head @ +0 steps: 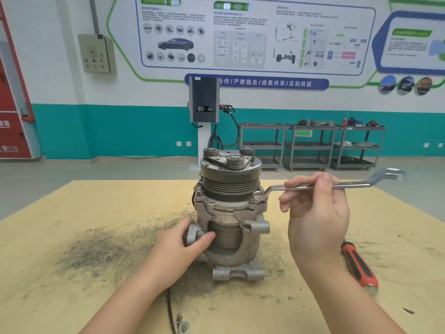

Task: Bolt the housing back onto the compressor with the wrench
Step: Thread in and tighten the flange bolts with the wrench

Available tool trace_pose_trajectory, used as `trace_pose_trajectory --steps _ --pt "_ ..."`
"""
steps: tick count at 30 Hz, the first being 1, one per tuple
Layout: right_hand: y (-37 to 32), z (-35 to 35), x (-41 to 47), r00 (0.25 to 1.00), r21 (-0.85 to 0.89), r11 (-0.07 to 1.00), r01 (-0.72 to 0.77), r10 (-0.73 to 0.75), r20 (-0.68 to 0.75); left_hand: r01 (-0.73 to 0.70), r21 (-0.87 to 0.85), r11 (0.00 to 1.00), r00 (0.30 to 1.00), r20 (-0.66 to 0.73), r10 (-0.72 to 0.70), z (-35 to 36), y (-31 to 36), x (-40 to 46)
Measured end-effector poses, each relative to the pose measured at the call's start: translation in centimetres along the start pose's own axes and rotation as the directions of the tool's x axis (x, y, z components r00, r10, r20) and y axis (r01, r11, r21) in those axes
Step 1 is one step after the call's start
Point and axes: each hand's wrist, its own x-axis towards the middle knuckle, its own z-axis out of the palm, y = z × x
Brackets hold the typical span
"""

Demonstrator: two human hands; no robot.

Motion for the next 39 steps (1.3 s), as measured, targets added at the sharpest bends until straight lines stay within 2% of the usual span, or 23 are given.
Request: trace_pose_trajectory --steps 3,5,7,13,15,17,18,19,20,22,23,24,25,27,29,30,32,34,37,39 --pt "0.4 -0.3 1.2 0.931 0.244 0.908 -0.340 0.362 -0.051 0.004 -0.003 1.000 1.000 -0.006 -0.004 0.0 0.2 0.0" --pt "0.7 -0.4 1.6 0.873 0.335 0.826 -0.452 0.488 -0.025 0.015 0.008 1.000 1.000 -0.008 -0.015 -0.1 0.3 -0.1" --pt "1.0 -0.7 1.7 0.862 0.350 0.809 -0.473 0.507 -0.006 0.011 0.013 1.000 1.000 -0.003 -0.011 0.0 0.3 -0.1" --pt "1.2 -0.6 1.4 0.925 0.242 0.898 -0.367 0.379 -0.002 -0.003 0.018 1.000 1.000 -0.015 0.003 0.0 0.3 -0.1" --pt "1.4 -0.5 0.7 0.965 0.159 0.953 -0.257 0.261 -0.004 0.002 0.013 1.000 1.000 -0.011 -0.002 0.0 0.4 -0.1" --pt "1.7 -0.4 -0.5 0.999 0.048 0.999 0.017 -0.019 0.045 0.000 0.006 1.000 1.000 -0.007 0.000 -0.1 0.5 -0.1" --pt "1.9 -0.4 -1.2 0.971 -0.004 0.980 0.200 -0.198 0.135 -0.002 0.007 1.000 1.000 -0.007 0.002 -0.2 0.5 -0.1" --pt "2.2 -0.4 -1.8 0.897 -0.051 0.925 0.376 -0.350 0.269 -0.005 0.012 1.000 1.000 -0.006 0.005 -0.3 0.4 -0.1" --pt "2.4 -0.5 -2.4 0.792 -0.095 0.846 0.525 -0.444 0.419 -0.005 0.019 1.000 1.000 -0.003 0.005 -0.2 0.4 -0.1" --pt "2.9 -0.8 -3.0 0.596 -0.172 0.664 0.728 -0.489 0.637 -0.012 0.028 1.000 1.000 -0.006 0.012 -0.1 0.3 0.0" --pt "2.9 -0.8 -3.1 0.547 -0.184 0.608 0.772 -0.488 0.681 -0.018 0.026 0.999 1.000 -0.012 0.019 -0.1 0.3 0.0" --pt "2.8 -0.6 -3.2 0.544 -0.178 0.609 0.773 -0.492 0.680 -0.022 0.021 1.000 1.000 -0.015 0.022 0.0 0.3 0.0" --pt "2.6 -0.4 -3.2 0.584 -0.158 0.658 0.736 -0.500 0.640 -0.021 0.016 1.000 1.000 -0.011 0.021 0.0 0.3 0.0" --pt "1.8 0.2 -3.0 0.762 -0.086 0.828 0.554 -0.463 0.453 -0.007 0.015 1.000 1.000 0.000 0.007 -0.1 0.2 0.0" --pt "0.9 0.4 -2.3 0.927 0.007 0.951 0.308 -0.302 0.223 0.006 0.003 1.000 1.000 0.010 -0.006 -0.2 0.1 0.0" --pt "0.5 0.3 -1.9 0.972 0.050 0.981 0.185 -0.190 0.137 0.007 -0.004 1.000 1.000 0.009 -0.007 -0.2 0.1 0.0" --pt "0.4 0.1 -1.1 1.000 0.100 0.995 -0.006 0.004 0.022 0.000 -0.009 1.000 1.000 0.003 0.000 -0.2 0.2 0.0" --pt "0.6 -0.1 -0.4 0.989 0.140 0.981 -0.136 0.143 -0.040 -0.009 -0.016 1.000 1.000 0.004 0.009 -0.1 0.2 0.0" --pt "0.6 -0.5 0.9 0.947 0.219 0.925 -0.309 0.320 -0.017 -0.010 -0.023 1.000 1.000 0.003 0.010 -0.1 0.2 0.0" --pt "0.7 -0.7 1.2 0.932 0.235 0.905 -0.354 0.361 0.014 -0.009 -0.025 1.000 1.000 0.001 0.009 -0.1 0.3 0.0"
